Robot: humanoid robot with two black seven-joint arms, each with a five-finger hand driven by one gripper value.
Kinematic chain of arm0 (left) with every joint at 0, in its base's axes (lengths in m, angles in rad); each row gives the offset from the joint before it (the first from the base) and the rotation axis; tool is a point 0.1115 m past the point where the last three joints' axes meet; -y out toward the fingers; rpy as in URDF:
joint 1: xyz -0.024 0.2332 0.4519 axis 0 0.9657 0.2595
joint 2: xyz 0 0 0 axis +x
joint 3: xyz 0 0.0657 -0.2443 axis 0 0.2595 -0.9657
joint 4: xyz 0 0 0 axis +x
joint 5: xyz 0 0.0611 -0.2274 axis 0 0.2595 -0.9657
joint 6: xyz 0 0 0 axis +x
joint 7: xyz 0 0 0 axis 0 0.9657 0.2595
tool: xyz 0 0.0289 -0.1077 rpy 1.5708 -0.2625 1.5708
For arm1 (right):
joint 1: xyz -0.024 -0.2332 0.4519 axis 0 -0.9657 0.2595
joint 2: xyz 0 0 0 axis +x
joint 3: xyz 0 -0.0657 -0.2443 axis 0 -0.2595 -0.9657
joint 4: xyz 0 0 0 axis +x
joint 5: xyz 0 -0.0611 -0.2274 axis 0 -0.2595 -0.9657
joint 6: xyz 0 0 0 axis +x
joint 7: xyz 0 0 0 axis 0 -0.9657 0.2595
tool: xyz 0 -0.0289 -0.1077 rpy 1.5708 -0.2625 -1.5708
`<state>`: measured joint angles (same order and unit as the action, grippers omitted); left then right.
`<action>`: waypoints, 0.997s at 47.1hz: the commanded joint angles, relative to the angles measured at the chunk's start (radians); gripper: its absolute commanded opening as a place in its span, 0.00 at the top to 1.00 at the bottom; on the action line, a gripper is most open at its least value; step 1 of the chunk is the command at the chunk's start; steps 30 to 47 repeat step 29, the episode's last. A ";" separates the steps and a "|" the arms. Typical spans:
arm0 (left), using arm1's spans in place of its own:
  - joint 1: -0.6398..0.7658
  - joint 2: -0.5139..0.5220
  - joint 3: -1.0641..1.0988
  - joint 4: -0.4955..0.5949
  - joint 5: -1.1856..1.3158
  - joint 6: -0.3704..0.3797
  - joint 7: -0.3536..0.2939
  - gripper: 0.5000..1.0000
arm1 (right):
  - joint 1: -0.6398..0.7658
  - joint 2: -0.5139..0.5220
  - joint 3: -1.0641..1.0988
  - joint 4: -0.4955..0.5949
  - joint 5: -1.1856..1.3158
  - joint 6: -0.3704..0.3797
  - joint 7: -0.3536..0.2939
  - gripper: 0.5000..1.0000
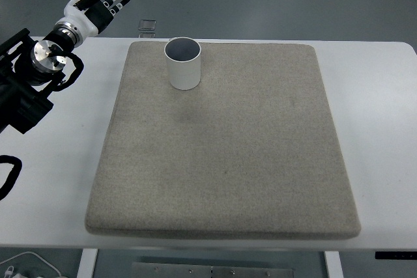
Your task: Flip white cup upright
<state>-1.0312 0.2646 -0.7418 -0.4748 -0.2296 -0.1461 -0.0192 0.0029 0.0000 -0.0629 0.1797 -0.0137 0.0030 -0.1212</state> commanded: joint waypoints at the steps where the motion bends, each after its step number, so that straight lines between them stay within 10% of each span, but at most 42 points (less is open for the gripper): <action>1: -0.007 -0.031 -0.001 0.047 -0.023 -0.003 0.018 0.01 | 0.000 0.000 0.000 0.001 0.000 -0.001 -0.002 0.14; 47: -0.007 -0.191 -0.111 0.122 -0.063 -0.020 -0.008 0.01 | 0.000 0.000 0.002 0.004 0.000 -0.001 -0.002 0.14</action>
